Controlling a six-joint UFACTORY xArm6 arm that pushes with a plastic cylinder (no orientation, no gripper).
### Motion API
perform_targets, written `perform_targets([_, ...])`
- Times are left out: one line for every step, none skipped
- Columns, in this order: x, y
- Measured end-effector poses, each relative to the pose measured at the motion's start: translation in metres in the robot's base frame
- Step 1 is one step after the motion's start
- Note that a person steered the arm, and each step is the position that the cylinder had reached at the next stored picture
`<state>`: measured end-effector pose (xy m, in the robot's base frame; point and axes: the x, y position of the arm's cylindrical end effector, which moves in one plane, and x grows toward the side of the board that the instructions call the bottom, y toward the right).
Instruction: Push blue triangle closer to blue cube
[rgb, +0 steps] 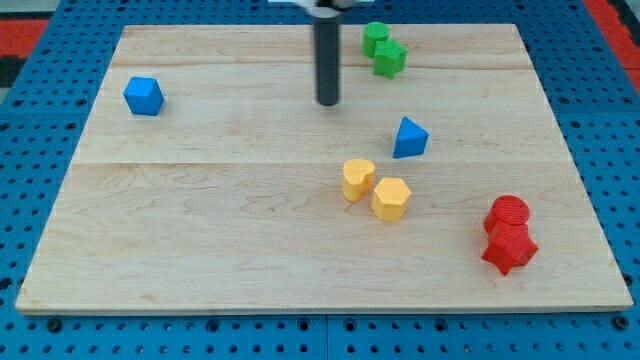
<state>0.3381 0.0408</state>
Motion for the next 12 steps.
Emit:
perform_targets([0.016,0.080])
perform_targets([0.060,0.137])
perform_targets([0.085,0.140])
perform_targets([0.083,0.125])
perform_targets([0.083,0.109])
perform_targets([0.083,0.086])
perform_targets([0.080,0.064])
perform_targets([0.080,0.043])
perform_targets([0.068,0.033])
perform_targets([0.061,0.019])
perform_targets([0.061,-0.008])
perform_targets([0.060,-0.045])
